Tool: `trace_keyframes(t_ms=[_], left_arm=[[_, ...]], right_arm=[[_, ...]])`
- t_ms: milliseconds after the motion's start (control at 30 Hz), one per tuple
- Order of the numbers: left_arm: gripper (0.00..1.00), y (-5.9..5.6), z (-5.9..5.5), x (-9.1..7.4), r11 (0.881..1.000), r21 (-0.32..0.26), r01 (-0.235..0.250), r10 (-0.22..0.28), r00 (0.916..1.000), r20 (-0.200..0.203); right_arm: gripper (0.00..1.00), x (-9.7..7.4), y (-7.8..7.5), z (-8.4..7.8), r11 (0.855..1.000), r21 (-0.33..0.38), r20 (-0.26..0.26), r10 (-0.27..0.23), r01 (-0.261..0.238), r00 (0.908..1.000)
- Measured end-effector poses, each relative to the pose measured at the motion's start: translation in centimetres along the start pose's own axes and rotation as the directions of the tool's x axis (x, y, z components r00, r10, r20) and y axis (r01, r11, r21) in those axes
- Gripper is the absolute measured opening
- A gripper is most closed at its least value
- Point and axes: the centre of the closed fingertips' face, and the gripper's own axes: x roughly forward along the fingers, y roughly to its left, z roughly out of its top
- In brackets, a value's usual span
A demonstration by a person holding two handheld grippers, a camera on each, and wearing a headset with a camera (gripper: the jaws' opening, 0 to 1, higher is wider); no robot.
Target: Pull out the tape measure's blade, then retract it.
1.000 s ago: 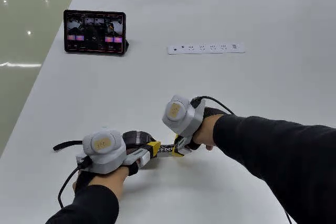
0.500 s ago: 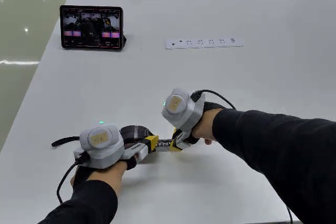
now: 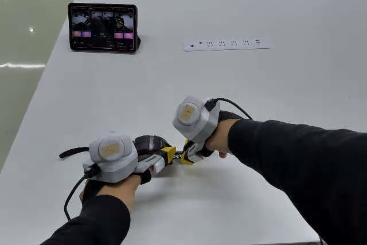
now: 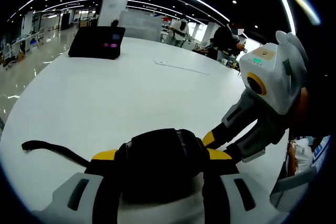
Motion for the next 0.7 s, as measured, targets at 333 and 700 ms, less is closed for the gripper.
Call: trace_keyframes(t_ms=[333, 700], left_arm=[[0.59, 0.0, 0.0, 0.0, 1.000, -0.001, 0.001, -0.001, 1.0000, -0.001], [0.60, 0.1, -0.1, 0.0, 1.000, -0.001, 0.001, -0.001, 1.0000, 0.003]], right_arm=[[0.11, 0.4, 0.3, 0.7, 1.000, -0.013, 0.012, 0.003, -0.003, 0.9999], [0.11, 0.6, 0.3, 1.3, 1.000, -0.031, 0.031, 0.004, -0.003, 0.9995]])
